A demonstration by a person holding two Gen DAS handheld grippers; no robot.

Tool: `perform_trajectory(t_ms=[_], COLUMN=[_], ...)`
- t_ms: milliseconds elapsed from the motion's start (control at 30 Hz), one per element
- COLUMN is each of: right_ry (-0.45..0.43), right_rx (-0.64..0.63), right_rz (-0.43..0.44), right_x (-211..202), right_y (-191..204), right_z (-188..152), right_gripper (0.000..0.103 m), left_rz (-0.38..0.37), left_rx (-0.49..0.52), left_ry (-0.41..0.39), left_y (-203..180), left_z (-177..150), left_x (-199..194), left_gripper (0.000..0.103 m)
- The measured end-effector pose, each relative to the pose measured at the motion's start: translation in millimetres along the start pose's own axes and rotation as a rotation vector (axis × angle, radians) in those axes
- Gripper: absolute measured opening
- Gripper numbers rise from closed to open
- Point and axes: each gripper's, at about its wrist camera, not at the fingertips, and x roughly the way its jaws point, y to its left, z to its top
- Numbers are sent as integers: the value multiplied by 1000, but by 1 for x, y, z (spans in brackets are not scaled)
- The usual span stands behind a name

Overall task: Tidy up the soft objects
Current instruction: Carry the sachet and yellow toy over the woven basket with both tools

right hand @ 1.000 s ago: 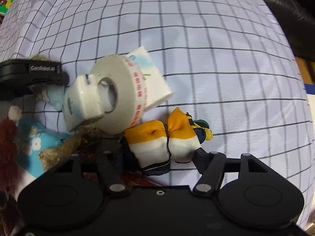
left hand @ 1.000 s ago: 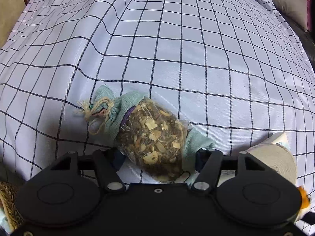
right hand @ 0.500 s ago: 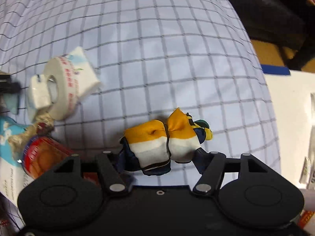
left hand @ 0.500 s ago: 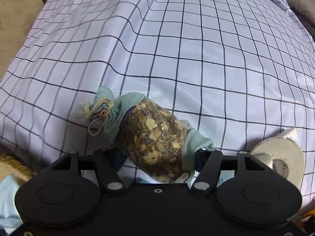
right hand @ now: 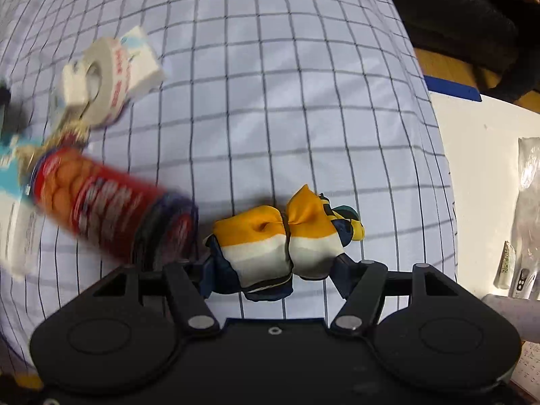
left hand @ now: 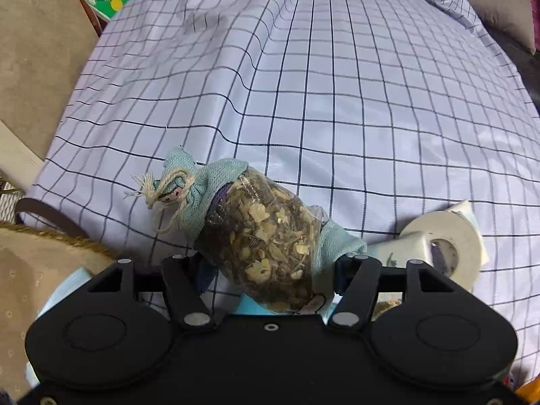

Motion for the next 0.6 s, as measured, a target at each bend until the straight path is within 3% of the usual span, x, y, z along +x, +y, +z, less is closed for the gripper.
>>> perform_trajectory(t_ms=[167,333,600], right_ry=[14,3,-97], right_rx=[-110,-206,-296], right_rz=[35,130,255], right_x=[-14,-39,-84], right_y=[18,48,111], right_z=[-30,-53,-51], right_gripper=[65,65,65], left_rz=[-3,-6,71], left_rx=[-3,-22,-71], left_ry=[-35,-77,-140], left_y=[7,24,71], left_z=[-5,-9,-20], left_x=[-23,-47,-85], left_gripper=[60,60,60])
